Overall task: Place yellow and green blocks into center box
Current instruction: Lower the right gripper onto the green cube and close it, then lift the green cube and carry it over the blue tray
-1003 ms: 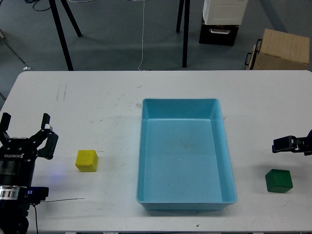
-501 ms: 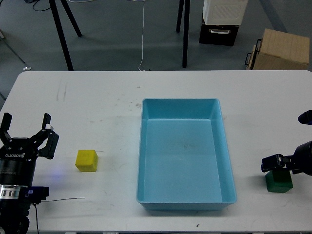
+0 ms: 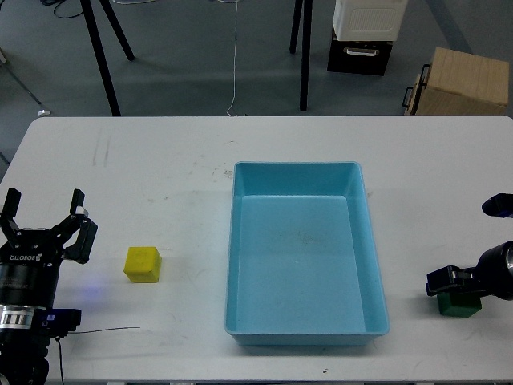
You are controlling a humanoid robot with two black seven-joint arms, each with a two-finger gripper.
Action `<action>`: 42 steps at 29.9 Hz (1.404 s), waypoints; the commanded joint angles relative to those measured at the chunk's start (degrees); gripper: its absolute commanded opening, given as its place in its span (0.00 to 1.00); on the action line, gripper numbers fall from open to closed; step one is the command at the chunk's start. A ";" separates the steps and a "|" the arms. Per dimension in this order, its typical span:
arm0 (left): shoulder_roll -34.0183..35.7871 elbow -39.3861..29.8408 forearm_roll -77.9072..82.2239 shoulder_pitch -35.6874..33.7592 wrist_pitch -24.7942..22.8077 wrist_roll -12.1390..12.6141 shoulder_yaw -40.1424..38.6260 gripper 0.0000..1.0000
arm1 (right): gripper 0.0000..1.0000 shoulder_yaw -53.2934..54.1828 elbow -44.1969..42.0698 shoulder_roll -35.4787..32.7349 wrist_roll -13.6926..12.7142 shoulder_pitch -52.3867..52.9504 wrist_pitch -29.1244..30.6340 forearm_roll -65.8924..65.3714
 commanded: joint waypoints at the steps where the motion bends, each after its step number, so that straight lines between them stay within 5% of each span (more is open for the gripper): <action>1: 0.09 0.09 0.00 0.00 0.00 0.02 0.00 1.00 | 0.25 0.00 0.03 0.20 -0.17 -0.69 0.00 -0.80; 6: 0.18 0.09 0.00 -0.08 0.00 0.02 0.00 1.00 | 0.01 0.18 0.03 0.29 -0.44 -0.78 0.00 -1.33; 15: 0.18 0.09 0.00 -0.17 0.00 0.02 0.00 1.00 | 0.00 4.49 2.05 -2.09 -1.41 13.51 0.00 7.34; 21: 0.18 0.09 0.00 -0.17 0.00 0.02 0.00 1.00 | 0.00 -2.62 -1.02 10.90 -1.06 28.29 0.00 15.36; 28: 0.09 0.09 0.00 -0.17 0.00 0.02 0.00 1.00 | 0.01 -9.31 -9.98 31.47 -0.97 27.87 -1.80 15.45; 34: 0.18 0.09 0.00 -0.17 0.00 0.02 -0.09 1.00 | 0.35 -9.93 -13.42 38.70 -0.09 25.76 -4.27 16.24; 35: 0.18 0.09 0.00 -0.17 0.00 0.02 -0.09 1.00 | 0.51 -9.84 -13.50 38.87 -0.09 25.76 -4.35 17.11; 36: 0.18 0.09 0.00 -0.17 0.00 0.02 0.00 1.00 | 0.95 -9.84 -13.59 38.87 -0.09 25.76 -4.27 18.08; 42: 0.26 0.09 0.00 -0.26 0.00 0.02 0.00 1.00 | 1.00 -9.14 -14.12 37.91 -0.26 25.76 -4.18 20.55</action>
